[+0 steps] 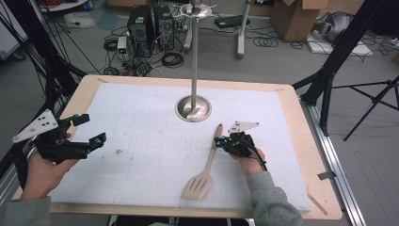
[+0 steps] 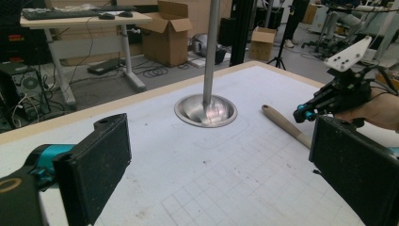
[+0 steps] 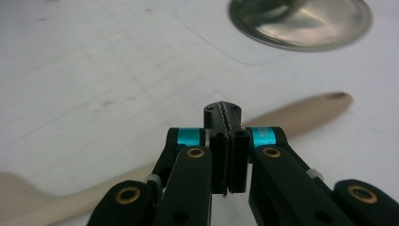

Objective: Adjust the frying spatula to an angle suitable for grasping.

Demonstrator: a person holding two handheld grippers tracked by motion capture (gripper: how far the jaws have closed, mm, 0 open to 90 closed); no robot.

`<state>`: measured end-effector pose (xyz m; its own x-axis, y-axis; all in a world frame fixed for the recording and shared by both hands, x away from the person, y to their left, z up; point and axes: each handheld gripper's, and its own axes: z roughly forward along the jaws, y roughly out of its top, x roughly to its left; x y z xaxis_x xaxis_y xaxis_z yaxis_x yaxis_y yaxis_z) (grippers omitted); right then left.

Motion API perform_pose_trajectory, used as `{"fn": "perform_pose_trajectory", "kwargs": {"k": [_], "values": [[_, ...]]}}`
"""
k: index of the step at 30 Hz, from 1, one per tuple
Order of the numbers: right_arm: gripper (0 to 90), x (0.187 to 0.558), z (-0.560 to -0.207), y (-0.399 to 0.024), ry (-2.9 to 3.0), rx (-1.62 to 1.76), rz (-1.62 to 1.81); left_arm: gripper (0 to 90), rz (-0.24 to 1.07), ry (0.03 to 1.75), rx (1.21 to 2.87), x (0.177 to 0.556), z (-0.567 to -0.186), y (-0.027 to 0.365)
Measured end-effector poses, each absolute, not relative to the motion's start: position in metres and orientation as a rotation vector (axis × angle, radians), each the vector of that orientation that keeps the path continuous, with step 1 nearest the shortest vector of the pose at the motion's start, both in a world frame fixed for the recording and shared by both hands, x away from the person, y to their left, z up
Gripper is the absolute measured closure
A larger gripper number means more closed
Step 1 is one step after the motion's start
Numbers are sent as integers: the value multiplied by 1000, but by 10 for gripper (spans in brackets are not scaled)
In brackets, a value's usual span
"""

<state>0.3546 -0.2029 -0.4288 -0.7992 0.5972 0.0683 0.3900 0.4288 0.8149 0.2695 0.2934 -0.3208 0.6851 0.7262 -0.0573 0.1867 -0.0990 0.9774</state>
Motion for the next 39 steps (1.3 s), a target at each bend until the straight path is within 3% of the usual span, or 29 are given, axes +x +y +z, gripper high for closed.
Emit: {"fn": "perform_pose_trajectory", "kwargs": {"k": [17,39], "values": [[900,321,-443,-150,2702,623,1169,66,500,722,1668,283,-323,278],[900,306,-441,-175,2677,652,1182,66,455,688,1694,299,-326,259]]}}
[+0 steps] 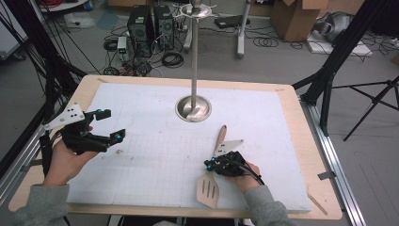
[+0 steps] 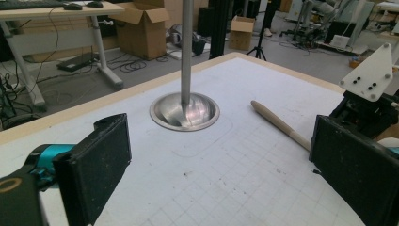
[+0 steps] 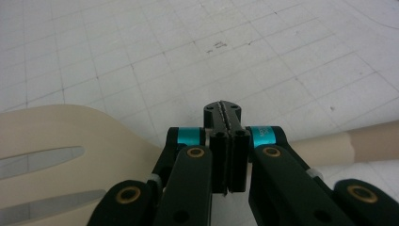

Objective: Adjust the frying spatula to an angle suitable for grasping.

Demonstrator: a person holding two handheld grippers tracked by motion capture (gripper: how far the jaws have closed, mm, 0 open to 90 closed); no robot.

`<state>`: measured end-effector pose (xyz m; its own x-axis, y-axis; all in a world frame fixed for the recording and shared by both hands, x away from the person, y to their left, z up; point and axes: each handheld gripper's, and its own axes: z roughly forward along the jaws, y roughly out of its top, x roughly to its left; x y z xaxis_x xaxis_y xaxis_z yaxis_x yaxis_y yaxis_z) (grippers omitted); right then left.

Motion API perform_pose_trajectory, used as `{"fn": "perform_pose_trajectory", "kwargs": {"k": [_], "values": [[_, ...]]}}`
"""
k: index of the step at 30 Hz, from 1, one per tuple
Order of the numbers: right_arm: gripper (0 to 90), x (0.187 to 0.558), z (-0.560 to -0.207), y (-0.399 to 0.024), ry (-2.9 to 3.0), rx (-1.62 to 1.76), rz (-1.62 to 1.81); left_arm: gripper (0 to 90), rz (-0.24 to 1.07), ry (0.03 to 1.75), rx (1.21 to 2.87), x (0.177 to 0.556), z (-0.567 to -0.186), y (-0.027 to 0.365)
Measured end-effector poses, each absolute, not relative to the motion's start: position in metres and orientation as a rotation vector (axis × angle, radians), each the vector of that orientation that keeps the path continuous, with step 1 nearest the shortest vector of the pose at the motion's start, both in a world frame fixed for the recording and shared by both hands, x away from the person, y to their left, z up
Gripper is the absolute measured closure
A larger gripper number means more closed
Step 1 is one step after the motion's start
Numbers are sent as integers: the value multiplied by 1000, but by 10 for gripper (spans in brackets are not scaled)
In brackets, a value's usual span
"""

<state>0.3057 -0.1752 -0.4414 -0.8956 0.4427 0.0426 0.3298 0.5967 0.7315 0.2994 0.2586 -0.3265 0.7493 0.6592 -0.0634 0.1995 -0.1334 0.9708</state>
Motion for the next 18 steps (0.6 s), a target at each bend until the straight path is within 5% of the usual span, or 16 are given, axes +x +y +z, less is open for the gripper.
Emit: {"fn": "perform_pose_trajectory", "kwargs": {"k": [18], "values": [[900,299,-442,-208,2691,673,1205,66,458,688,1676,299,-324,262]]}}
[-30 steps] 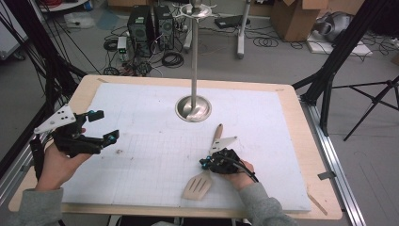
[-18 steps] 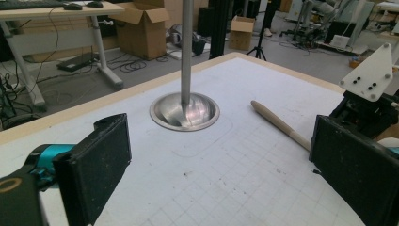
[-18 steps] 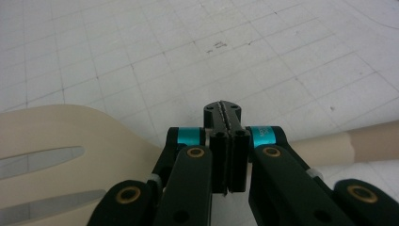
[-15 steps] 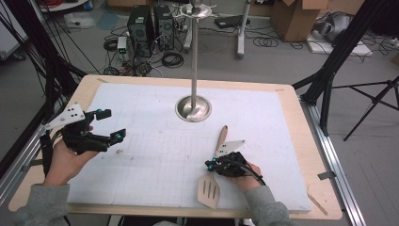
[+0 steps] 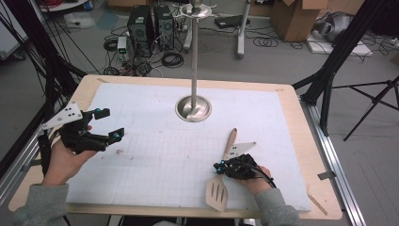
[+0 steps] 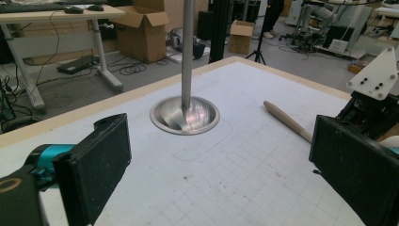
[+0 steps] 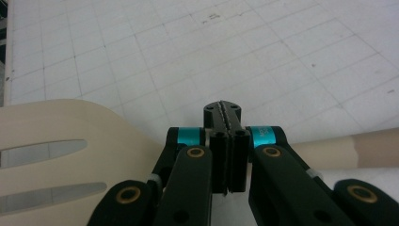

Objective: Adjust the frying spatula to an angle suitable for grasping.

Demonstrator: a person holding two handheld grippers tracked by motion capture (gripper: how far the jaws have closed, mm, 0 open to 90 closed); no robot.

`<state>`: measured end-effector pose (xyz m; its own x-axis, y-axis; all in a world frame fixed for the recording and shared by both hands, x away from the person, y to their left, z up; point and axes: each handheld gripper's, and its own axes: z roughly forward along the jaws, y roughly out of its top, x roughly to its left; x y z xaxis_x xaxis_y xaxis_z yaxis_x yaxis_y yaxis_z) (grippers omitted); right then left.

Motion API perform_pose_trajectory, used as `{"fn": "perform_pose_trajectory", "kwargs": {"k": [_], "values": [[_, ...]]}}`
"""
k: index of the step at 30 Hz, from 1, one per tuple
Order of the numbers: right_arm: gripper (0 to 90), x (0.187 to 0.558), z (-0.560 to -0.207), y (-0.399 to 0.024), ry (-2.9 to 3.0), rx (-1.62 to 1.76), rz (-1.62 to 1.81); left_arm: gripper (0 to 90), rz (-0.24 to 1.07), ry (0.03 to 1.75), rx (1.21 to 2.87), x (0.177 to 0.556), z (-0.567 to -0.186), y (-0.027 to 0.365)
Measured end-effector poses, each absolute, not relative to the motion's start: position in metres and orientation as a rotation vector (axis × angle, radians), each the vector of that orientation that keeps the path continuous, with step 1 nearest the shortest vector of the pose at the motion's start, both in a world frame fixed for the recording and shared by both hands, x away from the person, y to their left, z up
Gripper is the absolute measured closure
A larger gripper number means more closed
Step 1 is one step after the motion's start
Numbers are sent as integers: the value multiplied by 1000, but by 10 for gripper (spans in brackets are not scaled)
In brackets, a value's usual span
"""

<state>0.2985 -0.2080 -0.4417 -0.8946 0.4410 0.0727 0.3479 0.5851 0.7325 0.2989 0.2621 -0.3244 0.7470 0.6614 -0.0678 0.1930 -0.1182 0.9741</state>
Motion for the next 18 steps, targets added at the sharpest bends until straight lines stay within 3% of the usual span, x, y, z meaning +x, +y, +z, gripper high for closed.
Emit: {"fn": "perform_pose_trajectory", "kwargs": {"k": [18], "values": [[900,295,-444,-224,2645,748,1284,66,459,685,1673,300,-323,262]]}}
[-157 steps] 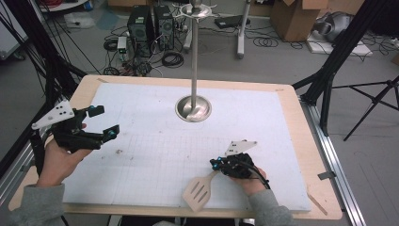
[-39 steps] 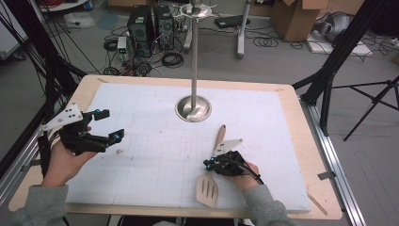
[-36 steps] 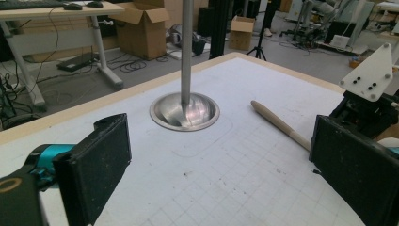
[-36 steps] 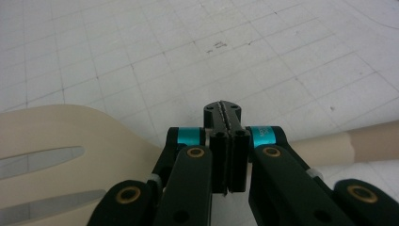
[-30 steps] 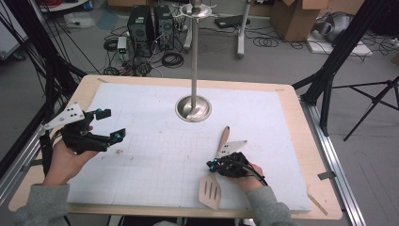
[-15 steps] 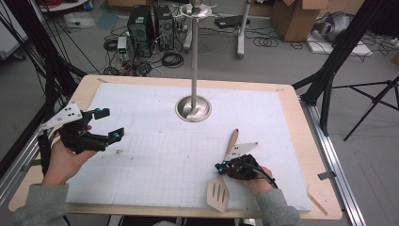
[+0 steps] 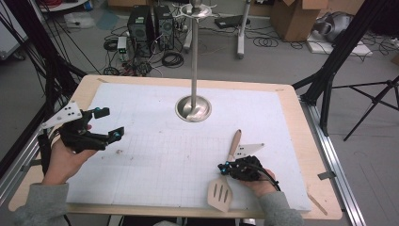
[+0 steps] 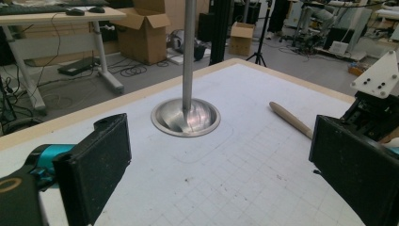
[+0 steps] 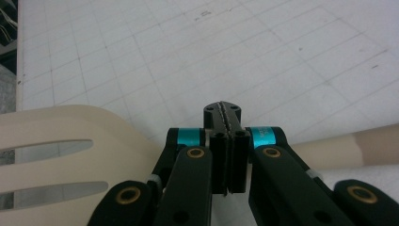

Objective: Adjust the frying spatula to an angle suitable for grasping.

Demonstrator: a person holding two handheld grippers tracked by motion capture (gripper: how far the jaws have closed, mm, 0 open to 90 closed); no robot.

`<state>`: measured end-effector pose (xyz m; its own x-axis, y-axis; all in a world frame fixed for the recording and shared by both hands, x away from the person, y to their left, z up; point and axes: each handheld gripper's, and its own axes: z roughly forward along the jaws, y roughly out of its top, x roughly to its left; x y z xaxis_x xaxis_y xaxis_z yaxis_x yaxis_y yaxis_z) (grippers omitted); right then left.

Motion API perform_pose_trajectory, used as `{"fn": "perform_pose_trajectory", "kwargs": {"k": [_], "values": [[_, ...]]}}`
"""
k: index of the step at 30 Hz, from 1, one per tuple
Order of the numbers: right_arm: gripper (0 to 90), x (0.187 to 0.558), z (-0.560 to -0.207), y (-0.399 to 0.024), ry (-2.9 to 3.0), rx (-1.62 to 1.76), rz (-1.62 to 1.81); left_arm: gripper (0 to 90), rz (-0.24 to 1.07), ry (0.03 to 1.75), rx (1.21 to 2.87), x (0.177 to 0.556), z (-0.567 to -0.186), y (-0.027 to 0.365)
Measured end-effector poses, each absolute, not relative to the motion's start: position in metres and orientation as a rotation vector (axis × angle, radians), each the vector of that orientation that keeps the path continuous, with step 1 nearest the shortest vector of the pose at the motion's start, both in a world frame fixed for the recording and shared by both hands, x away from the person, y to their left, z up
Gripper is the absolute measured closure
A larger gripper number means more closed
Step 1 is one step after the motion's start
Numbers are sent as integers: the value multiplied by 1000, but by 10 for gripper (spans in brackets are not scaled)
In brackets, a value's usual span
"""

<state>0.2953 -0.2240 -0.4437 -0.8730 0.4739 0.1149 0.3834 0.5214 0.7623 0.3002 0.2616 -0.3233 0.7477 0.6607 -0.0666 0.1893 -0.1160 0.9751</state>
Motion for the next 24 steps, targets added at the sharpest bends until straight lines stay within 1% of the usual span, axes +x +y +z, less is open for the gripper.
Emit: {"fn": "perform_pose_trajectory", "kwargs": {"k": [7,14,24], "values": [[900,303,-433,-250,2511,873,1320,66,463,685,1677,300,-324,262],[900,314,-440,-278,2452,1010,1260,66,468,670,1669,297,-324,263],[900,324,-448,-277,2467,999,1198,66,466,653,1659,295,-324,265]]}}
